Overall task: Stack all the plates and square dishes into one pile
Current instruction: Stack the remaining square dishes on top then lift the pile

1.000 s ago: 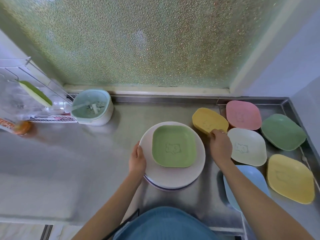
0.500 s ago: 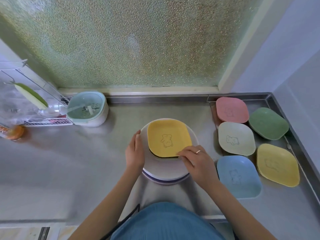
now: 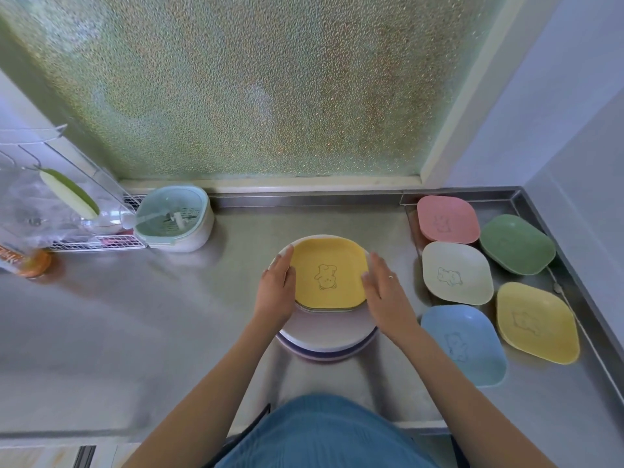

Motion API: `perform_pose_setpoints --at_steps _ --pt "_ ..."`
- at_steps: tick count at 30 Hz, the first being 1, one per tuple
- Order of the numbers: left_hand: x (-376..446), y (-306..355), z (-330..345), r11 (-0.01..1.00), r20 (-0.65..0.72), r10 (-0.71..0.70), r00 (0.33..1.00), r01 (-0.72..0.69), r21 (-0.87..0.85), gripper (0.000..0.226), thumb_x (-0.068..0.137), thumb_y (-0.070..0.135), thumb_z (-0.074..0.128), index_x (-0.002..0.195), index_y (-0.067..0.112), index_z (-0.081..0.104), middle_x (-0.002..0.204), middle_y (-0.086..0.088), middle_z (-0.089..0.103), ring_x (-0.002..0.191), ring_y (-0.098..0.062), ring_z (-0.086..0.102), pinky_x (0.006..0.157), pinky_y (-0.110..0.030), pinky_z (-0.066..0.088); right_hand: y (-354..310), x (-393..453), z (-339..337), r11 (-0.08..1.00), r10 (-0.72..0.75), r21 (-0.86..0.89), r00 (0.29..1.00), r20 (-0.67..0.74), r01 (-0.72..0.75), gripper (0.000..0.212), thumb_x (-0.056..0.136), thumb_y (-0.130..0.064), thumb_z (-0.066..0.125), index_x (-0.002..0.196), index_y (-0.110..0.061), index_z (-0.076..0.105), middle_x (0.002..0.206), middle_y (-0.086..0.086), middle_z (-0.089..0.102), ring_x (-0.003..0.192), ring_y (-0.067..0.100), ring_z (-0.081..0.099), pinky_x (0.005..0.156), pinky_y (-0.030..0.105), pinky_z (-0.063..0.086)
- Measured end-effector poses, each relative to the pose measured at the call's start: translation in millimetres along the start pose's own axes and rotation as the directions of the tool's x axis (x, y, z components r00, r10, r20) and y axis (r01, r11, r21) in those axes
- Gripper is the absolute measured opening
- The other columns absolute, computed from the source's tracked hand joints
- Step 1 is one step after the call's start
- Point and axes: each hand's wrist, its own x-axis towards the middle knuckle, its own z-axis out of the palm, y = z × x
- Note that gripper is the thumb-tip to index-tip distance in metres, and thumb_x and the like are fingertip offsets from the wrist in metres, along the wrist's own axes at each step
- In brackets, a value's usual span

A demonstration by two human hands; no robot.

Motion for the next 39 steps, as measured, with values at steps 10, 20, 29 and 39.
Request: perform_pose_setpoints --at_steps 10,20,29,39 --pt "-18.8 -40.8 -6.1 0.955 -0.006 -0.277 0.961 0.274 -0.109 0.049 0.099 0.022 0.035 0.146 0.030 0.026 0.145 -0.005 0.044 0.128 -0.028 0.045 0.098 -0.030 0.035 84.1 -62.7 -6.0 0.788 0.454 -0.313 0.844 -0.285 -0.530 0.031 0.088 -0.022 0.059 0.112 -0.006 0.049 0.107 0.019 0.056 0.095 0.034 0.052 0.080 0.042 0.043" --pt "-16.6 -37.0 -6.6 0.947 0.013 -0.296 0.955 0.295 -0.123 0.053 0.096 0.013 0.037 0.145 0.030 0.028 0.132 -0.012 0.055 0.103 -0.022 0.049 0.090 -0.030 0.037 73.1 -66.5 -4.2 0.929 0.314 -0.050 0.853 -0.417 -0.366 0.012 0.091 -0.007 0.049 0.081 -0.013 0.047 0.082 0.006 0.048 0.074 0.023 0.043 0.060 0.031 0.031" --pt "-14.2 -24.7 7.0 0.955 0.104 -0.261 0.960 0.272 -0.120 0.053 0.096 0.014 0.037 0.146 0.030 0.027 0.129 -0.010 0.056 0.098 -0.017 0.046 0.086 -0.025 0.033 26.1 -74.7 -11.3 0.989 0.139 0.118 0.852 -0.505 -0.091 0.009 0.090 -0.003 0.055 0.096 -0.007 0.061 0.087 0.002 0.051 0.080 0.021 0.047 0.063 0.022 0.034" --pt "-13.1 -11.2 8.8 0.978 0.187 -0.198 0.962 0.207 -0.029 0.046 0.100 0.026 0.035 0.145 0.022 0.030 0.137 -0.011 0.052 0.121 -0.029 0.049 0.094 -0.031 0.037 -0.6 -47.1 -7.2 0.886 -0.442 -0.267 0.863 -0.246 0.378 0.020 0.081 -0.007 0.058 0.094 -0.012 0.072 0.081 0.004 0.059 0.083 0.014 0.042 0.070 0.028 0.047"
